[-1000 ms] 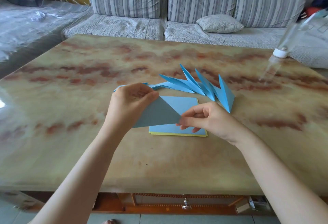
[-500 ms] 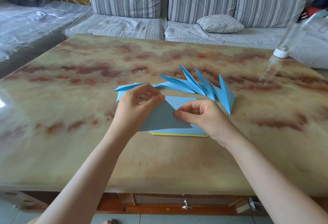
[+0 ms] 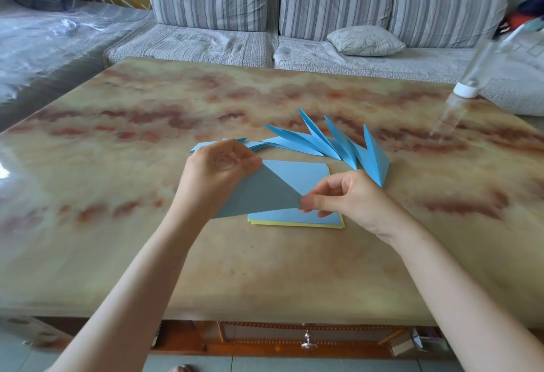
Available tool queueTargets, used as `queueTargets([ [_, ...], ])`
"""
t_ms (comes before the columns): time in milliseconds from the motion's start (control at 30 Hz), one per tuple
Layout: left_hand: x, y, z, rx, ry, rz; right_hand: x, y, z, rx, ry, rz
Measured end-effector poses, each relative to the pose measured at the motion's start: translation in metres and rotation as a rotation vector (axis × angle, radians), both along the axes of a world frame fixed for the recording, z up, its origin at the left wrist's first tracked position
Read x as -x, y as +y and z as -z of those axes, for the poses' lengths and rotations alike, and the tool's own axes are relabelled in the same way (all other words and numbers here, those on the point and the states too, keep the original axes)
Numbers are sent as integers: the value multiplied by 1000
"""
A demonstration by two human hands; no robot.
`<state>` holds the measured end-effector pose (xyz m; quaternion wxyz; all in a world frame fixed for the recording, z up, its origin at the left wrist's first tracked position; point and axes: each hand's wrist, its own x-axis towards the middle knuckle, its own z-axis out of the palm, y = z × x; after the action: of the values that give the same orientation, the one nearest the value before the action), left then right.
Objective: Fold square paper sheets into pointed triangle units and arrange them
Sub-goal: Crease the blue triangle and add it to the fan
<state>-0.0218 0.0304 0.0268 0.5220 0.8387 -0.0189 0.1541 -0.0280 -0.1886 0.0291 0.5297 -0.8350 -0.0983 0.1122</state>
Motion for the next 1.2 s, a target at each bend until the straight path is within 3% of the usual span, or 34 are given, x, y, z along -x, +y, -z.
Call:
queueTargets([
  [300,8,-25,3,19,35,116,1,21,1,-208,-91,80],
  [800,8,0,1,21,347,248,-9,8,5,-324,-115,309],
  [1200,11,1,2,-46,301,224,-14,8,11,-345,-82,365],
])
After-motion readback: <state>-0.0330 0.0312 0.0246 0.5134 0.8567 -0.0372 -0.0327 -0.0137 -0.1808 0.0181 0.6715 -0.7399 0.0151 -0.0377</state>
